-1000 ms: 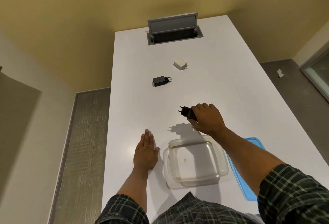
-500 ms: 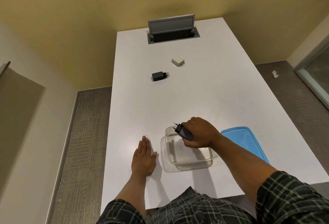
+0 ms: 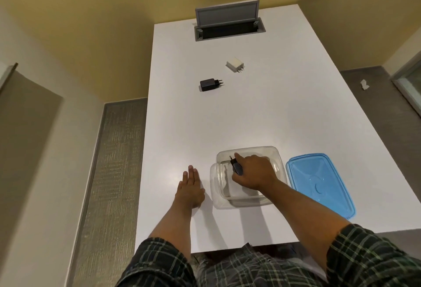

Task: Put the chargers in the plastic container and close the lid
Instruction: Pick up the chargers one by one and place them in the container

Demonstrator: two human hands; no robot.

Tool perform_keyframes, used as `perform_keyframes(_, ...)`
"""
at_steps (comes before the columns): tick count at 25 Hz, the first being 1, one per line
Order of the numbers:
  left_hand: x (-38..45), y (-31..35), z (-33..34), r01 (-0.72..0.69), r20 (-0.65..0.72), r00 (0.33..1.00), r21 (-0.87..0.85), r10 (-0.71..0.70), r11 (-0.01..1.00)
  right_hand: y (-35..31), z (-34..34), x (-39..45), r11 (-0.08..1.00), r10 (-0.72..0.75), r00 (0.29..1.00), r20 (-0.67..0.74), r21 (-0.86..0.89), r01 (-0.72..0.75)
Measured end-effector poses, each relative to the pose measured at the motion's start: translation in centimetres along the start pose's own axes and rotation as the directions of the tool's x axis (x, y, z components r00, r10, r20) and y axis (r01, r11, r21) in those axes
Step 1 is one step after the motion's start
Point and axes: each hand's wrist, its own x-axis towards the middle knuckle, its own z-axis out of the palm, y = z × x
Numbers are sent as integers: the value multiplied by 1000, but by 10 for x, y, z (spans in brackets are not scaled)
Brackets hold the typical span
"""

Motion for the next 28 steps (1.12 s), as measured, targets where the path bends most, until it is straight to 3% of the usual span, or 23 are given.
perform_keyframes(10,1,0,-9,-12,35,999,18,11,1000,-22,28,5,992,130,984,120,-9,-129)
perform_keyframes(15,10,-2,-18,14,115,993,7,-15,1000,-21,35,2,991,135,977,164,-31,-131)
perform_keyframes(20,20,-3,-38,16,44,999,22,-17,1000,-25,20,21,991,131,975,182,-60,-122)
perform_keyframes(26,21,0,-43,21,73,997,30,-23,999,-25,20,25,990,132,967,219,-80,-116)
perform_keyframes(28,60,-16,-58,26,67,997,14,-27,1000,-21,31,73,988,141,962,236,-90,-123)
